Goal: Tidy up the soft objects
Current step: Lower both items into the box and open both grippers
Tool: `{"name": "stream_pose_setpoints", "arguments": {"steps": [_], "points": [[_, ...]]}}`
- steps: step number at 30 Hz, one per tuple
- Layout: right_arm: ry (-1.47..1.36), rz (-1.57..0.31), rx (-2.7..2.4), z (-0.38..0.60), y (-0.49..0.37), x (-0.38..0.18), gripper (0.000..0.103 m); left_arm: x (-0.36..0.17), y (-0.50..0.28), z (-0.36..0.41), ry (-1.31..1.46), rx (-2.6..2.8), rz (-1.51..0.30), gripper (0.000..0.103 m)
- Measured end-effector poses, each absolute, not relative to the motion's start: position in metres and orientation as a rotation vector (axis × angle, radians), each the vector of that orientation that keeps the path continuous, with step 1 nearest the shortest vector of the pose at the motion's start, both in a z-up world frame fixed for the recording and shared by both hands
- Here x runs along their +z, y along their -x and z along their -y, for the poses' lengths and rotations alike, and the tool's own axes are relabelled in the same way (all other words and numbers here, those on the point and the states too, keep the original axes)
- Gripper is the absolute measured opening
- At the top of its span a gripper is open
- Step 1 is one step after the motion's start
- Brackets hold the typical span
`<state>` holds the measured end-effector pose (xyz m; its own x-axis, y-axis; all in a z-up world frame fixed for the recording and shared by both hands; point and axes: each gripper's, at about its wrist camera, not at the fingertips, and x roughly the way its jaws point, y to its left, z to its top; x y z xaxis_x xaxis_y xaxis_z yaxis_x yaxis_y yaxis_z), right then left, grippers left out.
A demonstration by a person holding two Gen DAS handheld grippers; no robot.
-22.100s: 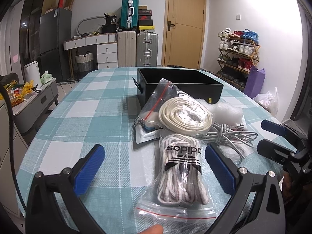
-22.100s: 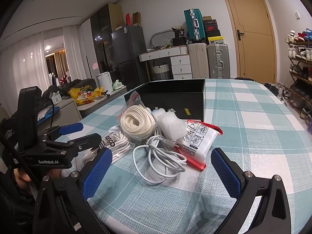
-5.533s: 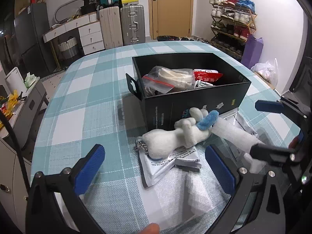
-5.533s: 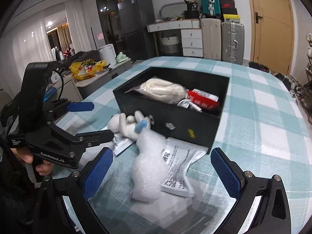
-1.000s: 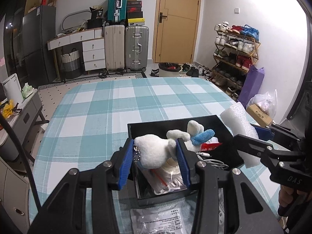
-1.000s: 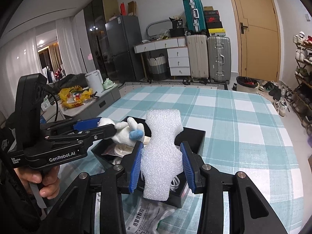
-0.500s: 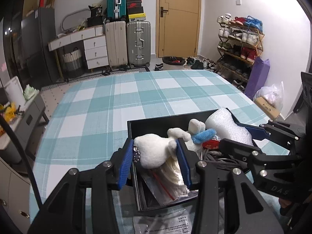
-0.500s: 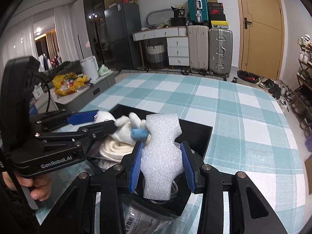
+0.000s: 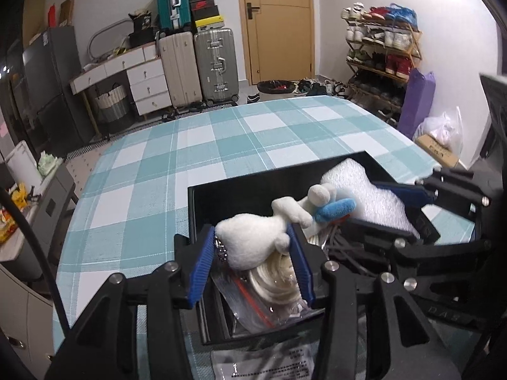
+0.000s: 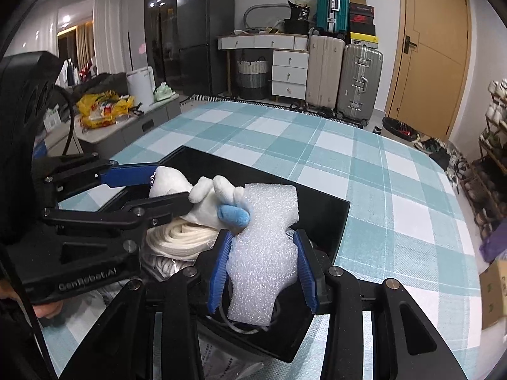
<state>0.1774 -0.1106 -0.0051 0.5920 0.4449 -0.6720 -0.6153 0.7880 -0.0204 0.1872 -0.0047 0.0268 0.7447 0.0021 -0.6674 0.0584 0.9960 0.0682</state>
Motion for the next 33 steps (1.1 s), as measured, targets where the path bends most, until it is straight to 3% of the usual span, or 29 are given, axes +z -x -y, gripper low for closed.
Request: {"name": "stream_pose_setpoints", "arguments": {"steps": [10,13,14,15,21,23,33], "points": [[0.266,-0.7,0.621,0.113,-0.176,-0.003,0.043,0.029,-0.183,0.003,-0.06,-0.051,-0.748,0.05],[0.239,-0.646,0.607,0.122,-0.168,0.006,0.057,0.035,-0.179,-0.002,-0.03,-0.07,-0.741,0.053],[0.234,-0.632,0.603,0.125,-0.165,0.01,0.065,0.036,-0.177,-0.002,-0.029,-0.068,-0.737,0.054],[0.233,-0.625,0.6,0.127,-0.164,0.012,0.076,0.039,-0.174,-0.003,-0.026,-0.07,-0.728,0.058],[0.18,-0.596,0.567,0.148,-0.147,0.025,0.099,0.053,-0.154,-0.004,-0.034,-0.076,-0.67,0.099],[0.157,-0.598,0.563,0.155,-0.141,0.027,0.101,0.055,-0.146,-0.005,-0.038,-0.076,-0.653,0.103],[0.141,-0.641,0.575,0.165,-0.115,0.018,0.102,0.046,-0.115,-0.016,-0.032,-0.069,-0.679,0.103]]}}
